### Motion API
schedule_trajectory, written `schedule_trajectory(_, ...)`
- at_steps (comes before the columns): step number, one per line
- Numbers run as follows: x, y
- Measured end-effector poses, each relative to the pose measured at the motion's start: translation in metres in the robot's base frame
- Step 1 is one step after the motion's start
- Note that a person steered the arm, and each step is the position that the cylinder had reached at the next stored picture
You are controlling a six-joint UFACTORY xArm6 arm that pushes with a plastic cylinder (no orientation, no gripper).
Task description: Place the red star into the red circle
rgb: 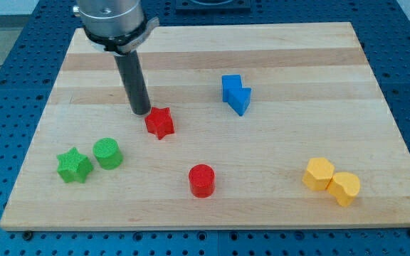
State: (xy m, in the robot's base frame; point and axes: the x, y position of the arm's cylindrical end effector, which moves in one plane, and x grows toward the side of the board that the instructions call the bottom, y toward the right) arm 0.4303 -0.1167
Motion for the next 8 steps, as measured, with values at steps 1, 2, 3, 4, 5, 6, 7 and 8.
schedule_trajectory(1,0.044,0.033)
schedule_trajectory(2,0.044,0.043)
schedule_trajectory(3,0.034,0.05)
schedule_trajectory(4,0.064,0.055)
schedule_trajectory(5,0.074,0.061)
schedule_trajectory(6,0.056,0.073)
schedule_trajectory(7,0.074,0.086)
schedule_trajectory(8,0.12,0.077)
